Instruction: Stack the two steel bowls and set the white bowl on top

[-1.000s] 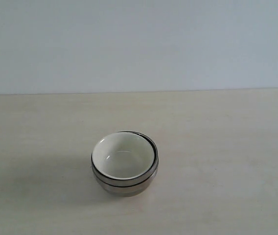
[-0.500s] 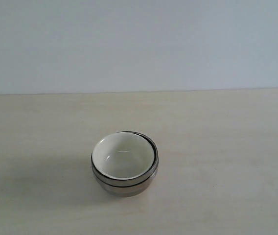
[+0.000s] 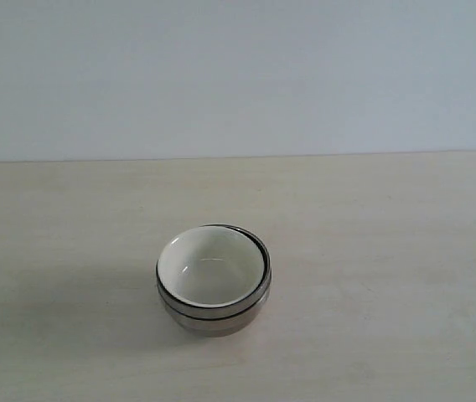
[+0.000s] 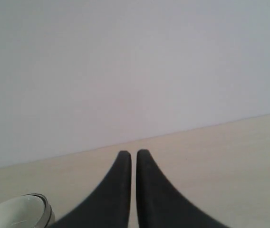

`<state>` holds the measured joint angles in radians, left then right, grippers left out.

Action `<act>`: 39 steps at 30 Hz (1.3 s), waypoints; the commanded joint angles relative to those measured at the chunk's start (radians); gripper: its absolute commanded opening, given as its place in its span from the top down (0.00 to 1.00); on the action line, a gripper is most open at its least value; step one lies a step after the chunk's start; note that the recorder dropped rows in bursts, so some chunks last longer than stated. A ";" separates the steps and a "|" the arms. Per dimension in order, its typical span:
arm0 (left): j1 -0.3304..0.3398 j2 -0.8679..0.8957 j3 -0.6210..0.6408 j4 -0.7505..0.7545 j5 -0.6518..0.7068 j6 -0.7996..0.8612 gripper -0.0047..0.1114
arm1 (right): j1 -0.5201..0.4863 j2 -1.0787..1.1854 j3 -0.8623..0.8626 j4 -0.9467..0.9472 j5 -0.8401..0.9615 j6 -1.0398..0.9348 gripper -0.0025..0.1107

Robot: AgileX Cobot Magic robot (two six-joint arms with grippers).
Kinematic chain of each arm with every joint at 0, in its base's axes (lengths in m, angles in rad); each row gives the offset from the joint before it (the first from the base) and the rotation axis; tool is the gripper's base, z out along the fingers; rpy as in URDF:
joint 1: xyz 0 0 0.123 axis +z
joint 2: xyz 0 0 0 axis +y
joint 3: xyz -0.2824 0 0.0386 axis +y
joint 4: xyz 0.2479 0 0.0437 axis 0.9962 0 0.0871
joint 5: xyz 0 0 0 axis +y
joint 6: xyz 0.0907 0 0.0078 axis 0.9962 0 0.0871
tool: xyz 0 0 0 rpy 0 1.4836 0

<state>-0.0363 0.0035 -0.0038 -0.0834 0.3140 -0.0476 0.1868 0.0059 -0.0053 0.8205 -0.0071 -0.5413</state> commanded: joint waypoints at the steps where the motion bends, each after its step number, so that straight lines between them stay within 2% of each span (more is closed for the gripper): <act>1: 0.003 -0.004 0.004 -0.003 -0.003 0.003 0.93 | -0.007 -0.006 0.005 -0.087 0.044 0.023 0.98; 4: 0.003 -0.004 0.004 -0.003 -0.003 0.003 0.93 | -0.007 -0.006 0.005 -0.355 0.103 0.176 0.98; 7: 0.003 -0.004 0.004 -0.003 -0.003 0.005 0.93 | -0.007 -0.006 0.005 -0.655 0.156 0.474 0.98; 11: 0.003 -0.004 0.004 -0.003 -0.003 0.005 0.93 | -0.007 -0.006 0.005 -0.831 0.215 0.670 0.98; 17: 0.003 -0.004 0.004 -0.003 -0.003 0.005 0.93 | -0.007 -0.006 0.005 -0.866 0.369 0.657 0.98; 39: 0.003 -0.004 0.004 -0.003 -0.003 0.005 0.93 | -0.007 -0.006 0.005 -0.861 0.381 0.666 0.98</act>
<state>-0.0363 0.0035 -0.0038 -0.0834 0.3140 -0.0476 0.1868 0.0059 0.0005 -0.0307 0.3722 0.1173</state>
